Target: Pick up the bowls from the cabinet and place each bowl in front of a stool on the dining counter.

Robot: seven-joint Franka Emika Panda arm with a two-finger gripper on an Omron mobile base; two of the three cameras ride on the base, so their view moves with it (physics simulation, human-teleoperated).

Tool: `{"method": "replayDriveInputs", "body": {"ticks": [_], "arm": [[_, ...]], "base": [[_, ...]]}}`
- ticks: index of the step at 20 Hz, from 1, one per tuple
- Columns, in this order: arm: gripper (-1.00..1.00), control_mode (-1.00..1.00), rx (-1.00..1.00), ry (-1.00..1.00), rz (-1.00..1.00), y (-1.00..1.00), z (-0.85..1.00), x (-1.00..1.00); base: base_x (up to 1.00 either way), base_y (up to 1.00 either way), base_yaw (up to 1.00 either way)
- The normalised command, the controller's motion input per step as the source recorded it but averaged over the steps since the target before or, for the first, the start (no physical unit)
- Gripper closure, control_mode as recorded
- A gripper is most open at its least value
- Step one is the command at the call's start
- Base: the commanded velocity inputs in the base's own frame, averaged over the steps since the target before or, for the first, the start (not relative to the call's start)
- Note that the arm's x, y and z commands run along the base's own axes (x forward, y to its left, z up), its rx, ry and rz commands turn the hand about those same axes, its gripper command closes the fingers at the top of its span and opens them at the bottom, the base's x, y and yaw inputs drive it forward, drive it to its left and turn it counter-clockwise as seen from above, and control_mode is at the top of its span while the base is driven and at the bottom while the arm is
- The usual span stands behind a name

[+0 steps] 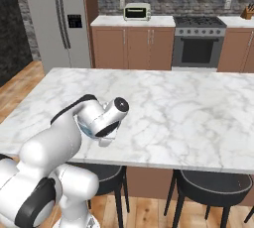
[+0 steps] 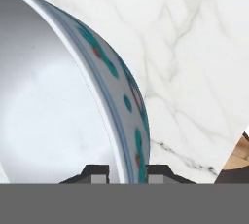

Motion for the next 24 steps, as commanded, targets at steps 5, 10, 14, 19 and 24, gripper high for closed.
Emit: {"method": "replayDriveInputs", "body": {"ticks": [5,10,14,19,24], "arm": [[-1.0,-1.0,0.0,0.0,0.0,0.0,0.0,0.0],[-1.0,-1.0,0.0,0.0,0.0,0.0,0.0,0.0],[-1.0,-1.0,0.0,0.0,0.0,0.0,0.0,0.0],[-1.0,-1.0,-0.02,-0.02,0.0,-0.03,0.51,-0.01],[-1.0,-1.0,-0.05,-0.03,0.01,-0.17,1.0,-0.09]], "base": [[0.0,0.0,0.0],[0.0,0.0,0.0],[0.0,0.0,0.0],[0.0,0.0,0.0],[0.0,0.0,0.0]]}}
